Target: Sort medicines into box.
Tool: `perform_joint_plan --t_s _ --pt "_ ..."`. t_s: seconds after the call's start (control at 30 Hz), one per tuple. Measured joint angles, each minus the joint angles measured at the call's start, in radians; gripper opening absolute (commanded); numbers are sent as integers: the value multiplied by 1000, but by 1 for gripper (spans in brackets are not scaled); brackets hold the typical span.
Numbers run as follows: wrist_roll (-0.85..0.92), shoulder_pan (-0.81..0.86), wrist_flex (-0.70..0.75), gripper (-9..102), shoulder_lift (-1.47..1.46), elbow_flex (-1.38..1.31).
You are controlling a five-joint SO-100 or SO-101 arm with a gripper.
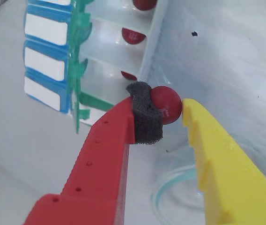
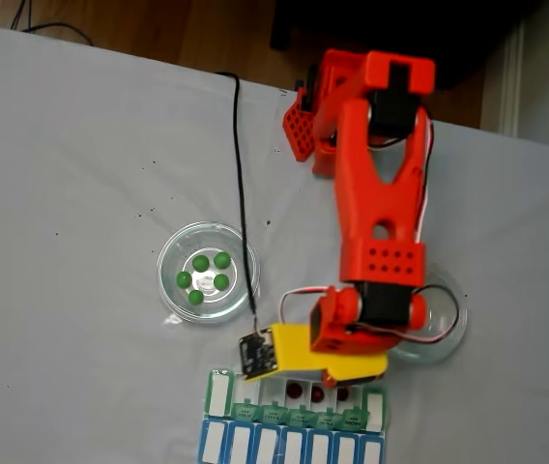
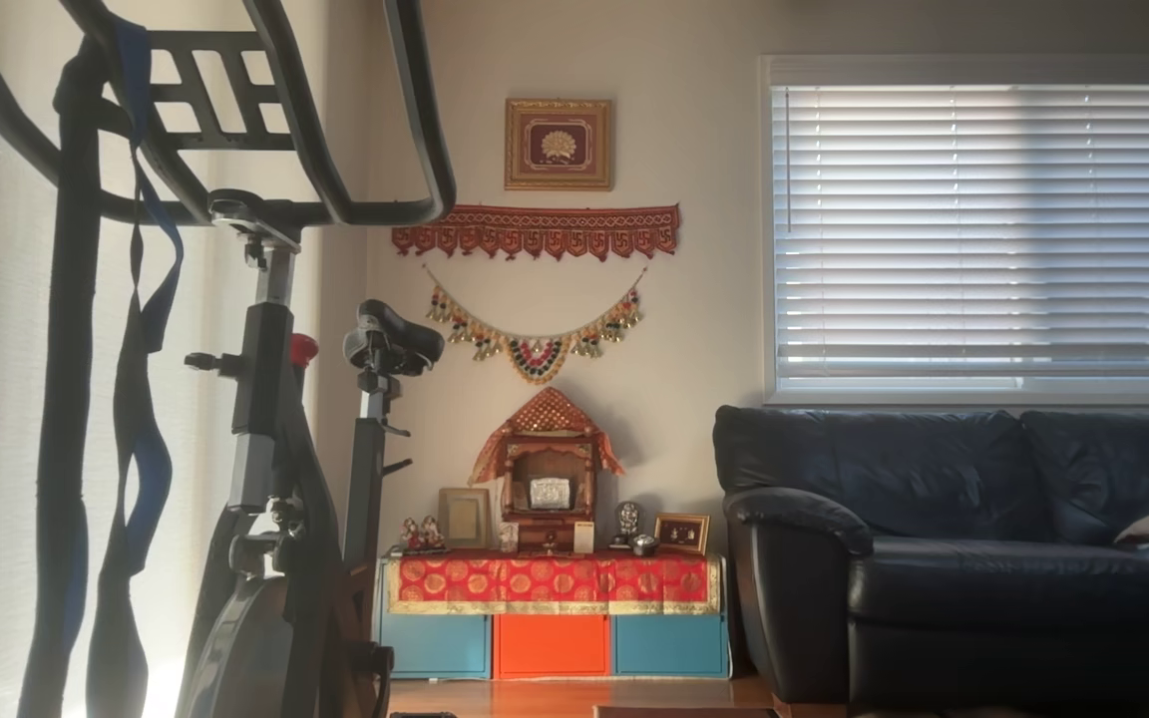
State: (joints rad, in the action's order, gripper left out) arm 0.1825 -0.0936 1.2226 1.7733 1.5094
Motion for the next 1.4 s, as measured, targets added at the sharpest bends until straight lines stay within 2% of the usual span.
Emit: perform_joint_plan --t_s 0.37,0.57,1.13,1.4 --pt "72 97 -15 2 -61 -49" --pt "86 163 -44 2 -206 -123" --pt "46 176 -87 2 -268 -219" --pt "46 150 -150 2 -291 -221"
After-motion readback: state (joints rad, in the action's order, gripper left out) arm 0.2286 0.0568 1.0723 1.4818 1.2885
